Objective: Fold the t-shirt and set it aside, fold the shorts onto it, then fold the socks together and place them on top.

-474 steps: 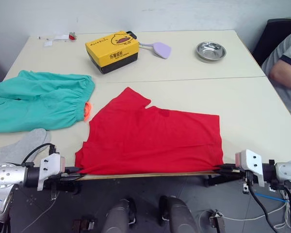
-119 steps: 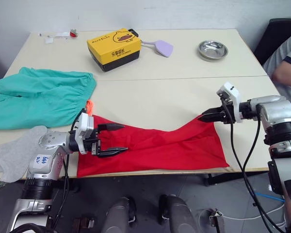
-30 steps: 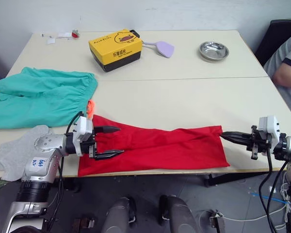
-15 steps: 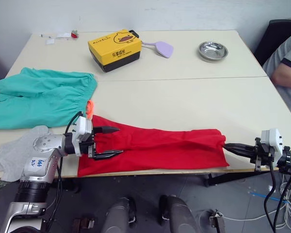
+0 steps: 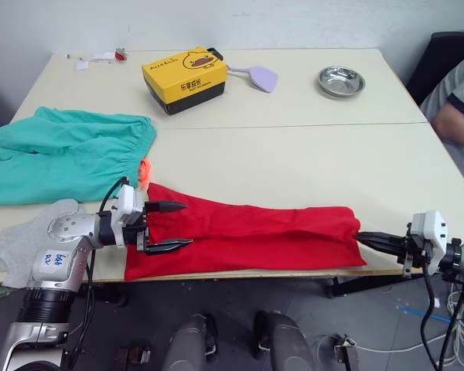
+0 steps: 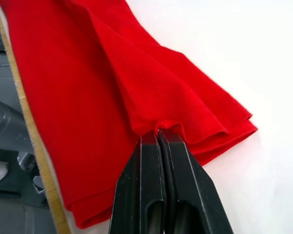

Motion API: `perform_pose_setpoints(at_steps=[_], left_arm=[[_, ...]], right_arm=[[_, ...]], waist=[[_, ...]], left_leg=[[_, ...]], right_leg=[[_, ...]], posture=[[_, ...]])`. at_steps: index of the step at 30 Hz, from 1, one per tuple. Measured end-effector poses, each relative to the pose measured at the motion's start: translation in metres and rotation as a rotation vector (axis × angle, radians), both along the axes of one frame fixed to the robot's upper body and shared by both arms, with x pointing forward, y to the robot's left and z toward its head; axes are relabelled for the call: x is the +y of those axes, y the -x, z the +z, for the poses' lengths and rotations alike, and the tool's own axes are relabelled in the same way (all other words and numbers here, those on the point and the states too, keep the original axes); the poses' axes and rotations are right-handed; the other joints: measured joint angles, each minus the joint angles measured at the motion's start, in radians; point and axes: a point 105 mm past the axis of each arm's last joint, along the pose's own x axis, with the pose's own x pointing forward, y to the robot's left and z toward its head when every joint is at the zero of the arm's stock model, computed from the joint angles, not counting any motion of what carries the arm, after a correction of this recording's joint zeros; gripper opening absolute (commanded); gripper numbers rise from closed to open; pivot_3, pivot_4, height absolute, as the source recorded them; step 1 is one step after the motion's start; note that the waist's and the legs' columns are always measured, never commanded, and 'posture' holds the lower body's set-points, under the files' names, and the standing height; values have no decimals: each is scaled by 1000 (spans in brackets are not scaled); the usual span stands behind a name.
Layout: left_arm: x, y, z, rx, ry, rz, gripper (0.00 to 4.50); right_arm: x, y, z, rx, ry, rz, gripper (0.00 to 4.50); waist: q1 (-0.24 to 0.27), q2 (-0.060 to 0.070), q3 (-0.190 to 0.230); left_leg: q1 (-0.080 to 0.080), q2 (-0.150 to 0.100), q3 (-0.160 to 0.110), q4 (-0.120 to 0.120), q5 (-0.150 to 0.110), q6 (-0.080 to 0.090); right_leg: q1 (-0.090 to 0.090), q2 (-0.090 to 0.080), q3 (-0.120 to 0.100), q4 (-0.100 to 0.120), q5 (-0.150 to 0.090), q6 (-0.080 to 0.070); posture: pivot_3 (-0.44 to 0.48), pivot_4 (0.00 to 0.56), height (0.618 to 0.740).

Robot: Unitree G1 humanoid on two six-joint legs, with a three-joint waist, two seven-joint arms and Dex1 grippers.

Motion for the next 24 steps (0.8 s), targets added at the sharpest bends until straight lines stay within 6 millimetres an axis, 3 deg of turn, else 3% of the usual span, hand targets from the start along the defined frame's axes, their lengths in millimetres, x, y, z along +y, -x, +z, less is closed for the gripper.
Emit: perform_pose_setpoints(at_steps=[3, 7, 11, 17, 20, 24], left_arm=[[0, 0, 0, -1, -1, -3, 4497], [1, 1, 0, -8, -5, -6, 4497], [4, 2, -1, -2, -14, -5, 4497], [20, 6, -2, 47, -32, 37, 4497], [24, 6, 1, 30, -37, 50, 4497], [28, 5, 5, -17, -44, 71, 4497]], right_arm=[[2, 3, -1, 48, -14, -11, 13], [3, 10, 2, 137, -23, -1, 837], [8, 19, 6, 190, -28, 38, 2196], [-11, 22, 17, 139, -5, -7, 4337], [-7, 19, 27, 106, -18, 15, 4487], [24, 14, 46, 4, -30, 133, 4487]], waist=[[0, 0, 0], [0, 0, 0], [1, 0, 0], [0, 0, 0], [-1, 0, 0], [-1, 0, 0]], left_leg=[[0, 0, 0, 0, 0, 0], [0, 0, 0, 0, 0, 0], [0, 0, 0, -2, 0, 0], [0, -1, 0, -3, 0, 1], [1, 0, 0, -4, 0, 0], [2, 0, 0, -6, 0, 0]], right_leg=[[0, 0, 0, 0, 0, 0], [0, 0, 0, -1, 0, 0], [0, 0, 0, -3, 0, 0], [1, 0, -1, -5, 0, 0], [1, 0, 0, -5, 0, 0], [2, 0, 0, -6, 0, 0]], posture=[[0, 150, 740], [0, 150, 740], [0, 150, 740], [0, 150, 740], [0, 150, 740], [0, 150, 740]])
